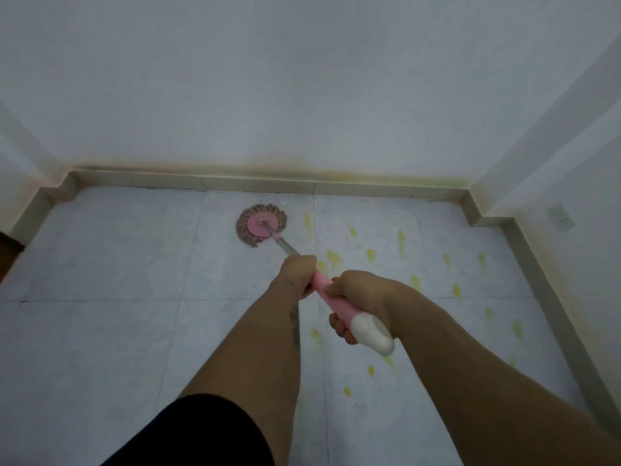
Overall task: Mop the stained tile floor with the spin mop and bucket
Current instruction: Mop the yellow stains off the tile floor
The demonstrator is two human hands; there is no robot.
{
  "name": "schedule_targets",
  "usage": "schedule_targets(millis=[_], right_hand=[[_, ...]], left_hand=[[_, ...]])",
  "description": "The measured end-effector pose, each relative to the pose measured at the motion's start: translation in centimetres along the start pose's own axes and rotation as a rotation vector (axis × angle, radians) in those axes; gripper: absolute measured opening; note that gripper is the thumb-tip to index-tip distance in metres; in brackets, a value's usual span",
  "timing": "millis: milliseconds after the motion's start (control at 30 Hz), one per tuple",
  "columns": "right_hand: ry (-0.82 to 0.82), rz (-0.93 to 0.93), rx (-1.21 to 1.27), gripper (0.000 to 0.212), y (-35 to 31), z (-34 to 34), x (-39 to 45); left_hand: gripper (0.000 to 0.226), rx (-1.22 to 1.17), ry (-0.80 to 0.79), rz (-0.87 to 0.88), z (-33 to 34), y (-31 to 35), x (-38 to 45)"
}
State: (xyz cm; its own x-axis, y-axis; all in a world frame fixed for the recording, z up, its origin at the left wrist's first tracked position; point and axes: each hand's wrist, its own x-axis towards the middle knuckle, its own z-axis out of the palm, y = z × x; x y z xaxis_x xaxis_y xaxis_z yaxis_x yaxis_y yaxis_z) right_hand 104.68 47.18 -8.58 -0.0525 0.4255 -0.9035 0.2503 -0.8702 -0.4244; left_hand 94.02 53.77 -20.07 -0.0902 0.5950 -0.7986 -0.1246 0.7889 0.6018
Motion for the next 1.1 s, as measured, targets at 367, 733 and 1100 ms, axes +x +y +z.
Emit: schedule_targets(millis=[367, 733, 1100], right_hand=[[0.018, -0.020, -0.136, 0.035, 4.9, -2.8, -6.7], [0.124, -0.031, -0.148, 0.036, 20.7, -10.9, -20.8], [0.153, 0.038, -0.097, 0.038, 17.1, -14.7, -19.3]], left_hand=[[0.012, 0.055, -0.029, 0.013, 2.7, -4.0, -5.5], [0.020, -0.024, -0.228, -0.093, 13.1, -17.3, -20.1], [0.026, -0.001, -0.284, -0.092, 16.6, -14.1, -18.1]])
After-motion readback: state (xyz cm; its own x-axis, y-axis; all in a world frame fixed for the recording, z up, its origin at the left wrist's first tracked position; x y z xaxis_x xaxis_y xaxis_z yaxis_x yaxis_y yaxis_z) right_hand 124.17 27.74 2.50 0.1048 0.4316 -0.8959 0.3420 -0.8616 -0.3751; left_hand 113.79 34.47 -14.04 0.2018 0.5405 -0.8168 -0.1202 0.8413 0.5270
